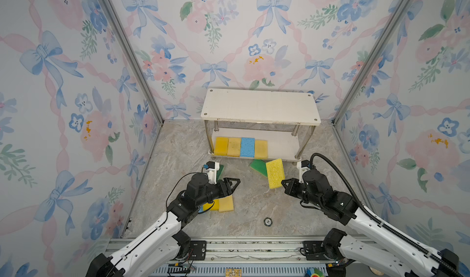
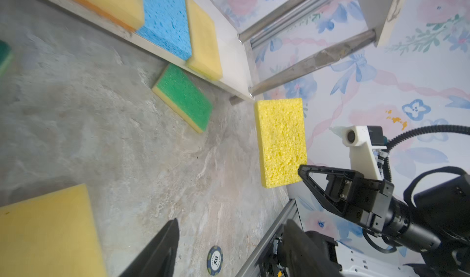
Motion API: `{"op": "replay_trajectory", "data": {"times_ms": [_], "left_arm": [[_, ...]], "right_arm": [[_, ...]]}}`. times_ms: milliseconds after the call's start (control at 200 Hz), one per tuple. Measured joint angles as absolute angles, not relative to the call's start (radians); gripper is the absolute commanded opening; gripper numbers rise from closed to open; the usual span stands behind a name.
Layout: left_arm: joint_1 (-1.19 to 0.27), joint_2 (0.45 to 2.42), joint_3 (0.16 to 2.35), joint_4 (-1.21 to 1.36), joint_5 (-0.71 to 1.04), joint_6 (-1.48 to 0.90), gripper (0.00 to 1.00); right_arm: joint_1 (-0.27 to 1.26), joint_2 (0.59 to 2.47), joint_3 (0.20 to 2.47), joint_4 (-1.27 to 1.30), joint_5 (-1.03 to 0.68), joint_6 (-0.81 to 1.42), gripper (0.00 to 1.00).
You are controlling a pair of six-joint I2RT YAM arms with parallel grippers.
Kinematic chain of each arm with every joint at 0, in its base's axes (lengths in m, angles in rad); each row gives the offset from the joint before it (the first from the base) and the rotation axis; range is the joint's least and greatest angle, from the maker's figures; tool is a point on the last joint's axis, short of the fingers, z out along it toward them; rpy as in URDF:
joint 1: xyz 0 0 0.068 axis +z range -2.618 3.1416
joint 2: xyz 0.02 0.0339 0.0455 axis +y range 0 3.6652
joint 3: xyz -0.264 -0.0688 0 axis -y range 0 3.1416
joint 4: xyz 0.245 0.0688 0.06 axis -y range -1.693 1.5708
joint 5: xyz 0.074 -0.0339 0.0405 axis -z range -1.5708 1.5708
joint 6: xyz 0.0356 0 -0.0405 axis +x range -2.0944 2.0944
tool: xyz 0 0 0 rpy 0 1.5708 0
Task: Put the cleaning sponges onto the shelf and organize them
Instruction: 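Carry the yellow sponge toward the shelf with the right gripper while the left releases, then lower the yellow sponge onto the lower shelf beside the beige sponge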
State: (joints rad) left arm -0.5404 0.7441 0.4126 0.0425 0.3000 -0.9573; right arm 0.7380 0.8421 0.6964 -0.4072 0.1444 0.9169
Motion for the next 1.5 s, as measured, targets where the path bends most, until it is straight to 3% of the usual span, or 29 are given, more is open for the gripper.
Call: {"op": "replay_trajectory", "data": {"times_ms": [280, 765, 1495], "left_arm": [[-0.417, 0.516, 0.408, -0.173, 0.222, -0.902, 0.84], [-0.409, 0.46, 0.393, -0.287, 0.2, -0.89, 0.95], [-0.409, 0.462, 0.393, -0.287, 0.202, -0.889, 0.98]], "right_arm": [[0.646, 0.998, 0.772, -0.361, 0.273, 0.869, 0.0], [0.571, 1.239, 0.855, -0.186, 0.3, 0.78, 0.0], [0.53, 1.373, 0.924, -0.111, 0.242, 0.761, 0.0]]}}
